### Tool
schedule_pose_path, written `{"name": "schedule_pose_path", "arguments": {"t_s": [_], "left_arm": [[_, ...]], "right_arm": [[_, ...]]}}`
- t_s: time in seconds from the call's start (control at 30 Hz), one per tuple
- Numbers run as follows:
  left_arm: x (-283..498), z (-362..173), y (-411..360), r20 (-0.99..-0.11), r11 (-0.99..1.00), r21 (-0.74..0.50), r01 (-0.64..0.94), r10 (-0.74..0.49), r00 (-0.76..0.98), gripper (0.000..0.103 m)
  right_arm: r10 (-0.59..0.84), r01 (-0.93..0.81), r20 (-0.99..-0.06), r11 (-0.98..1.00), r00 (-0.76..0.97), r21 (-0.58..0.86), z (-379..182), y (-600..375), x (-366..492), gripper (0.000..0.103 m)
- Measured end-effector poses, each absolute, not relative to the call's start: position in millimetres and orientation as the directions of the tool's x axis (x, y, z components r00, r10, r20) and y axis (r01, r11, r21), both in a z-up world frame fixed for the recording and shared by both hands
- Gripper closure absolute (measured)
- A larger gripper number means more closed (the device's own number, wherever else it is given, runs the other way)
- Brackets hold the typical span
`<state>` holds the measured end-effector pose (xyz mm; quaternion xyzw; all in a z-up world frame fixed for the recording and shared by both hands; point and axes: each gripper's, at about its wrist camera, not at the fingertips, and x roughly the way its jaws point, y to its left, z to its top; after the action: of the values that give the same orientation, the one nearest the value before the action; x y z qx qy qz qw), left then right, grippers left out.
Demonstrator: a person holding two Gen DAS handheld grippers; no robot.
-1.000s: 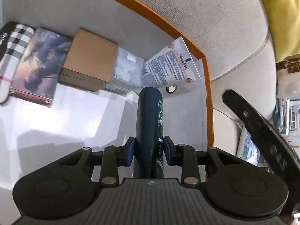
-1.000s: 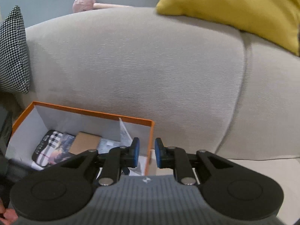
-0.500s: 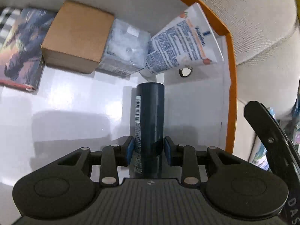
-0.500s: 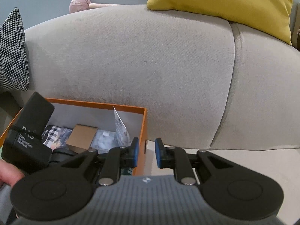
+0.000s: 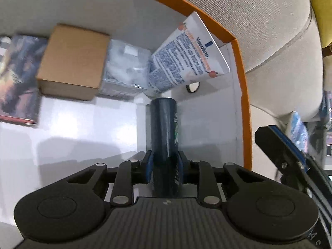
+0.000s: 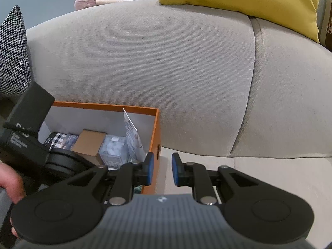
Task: Organize rigid objects
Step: 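Lower the dark bottle into the orange box and open the left tool, then withdraw both tools to the pink watering can and pink spray bottle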
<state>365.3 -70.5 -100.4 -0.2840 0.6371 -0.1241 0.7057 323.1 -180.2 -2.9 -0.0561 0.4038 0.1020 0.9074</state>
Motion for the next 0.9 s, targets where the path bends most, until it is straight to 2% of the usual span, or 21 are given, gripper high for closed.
{"name": "schedule_pose_path", "arguments": {"t_s": [0.3, 0.5, 0.6, 0.73, 0.77, 0.9], "left_arm": [[370, -79, -84, -0.885, 0.893, -0.447, -0.046, -0.435, 0.166, 0.081], [361, -68, -87, -0.888, 0.904, -0.428, -0.003, -0.42, 0.185, 0.085], [349, -67, -79, -0.865, 0.884, -0.467, 0.001, -0.457, 0.205, 0.085], [317, -35, -74, -0.838, 0.886, -0.445, 0.129, -0.463, 0.29, 0.085], [306, -26, -69, -0.826, 0.883, -0.44, 0.162, -0.469, 0.312, 0.085], [260, 12, -48, -0.756, 0.855, -0.451, 0.255, -0.518, 0.4, 0.085]], "right_arm": [[0.131, -0.223, -0.763, 0.975, 0.633, -0.018, -6, -180, 320, 0.084], [0.121, -0.217, -0.765, 0.976, 0.632, -0.025, 1, -180, 305, 0.083], [0.123, -0.215, -0.762, 0.976, 0.636, -0.022, 9, -181, 293, 0.083], [0.142, -0.221, -0.758, 0.975, 0.637, -0.003, 21, -180, 270, 0.082], [0.15, -0.222, -0.756, 0.975, 0.637, 0.007, 24, -179, 263, 0.078], [0.184, -0.22, -0.745, 0.974, 0.641, 0.052, 33, -174, 232, 0.076]]}}
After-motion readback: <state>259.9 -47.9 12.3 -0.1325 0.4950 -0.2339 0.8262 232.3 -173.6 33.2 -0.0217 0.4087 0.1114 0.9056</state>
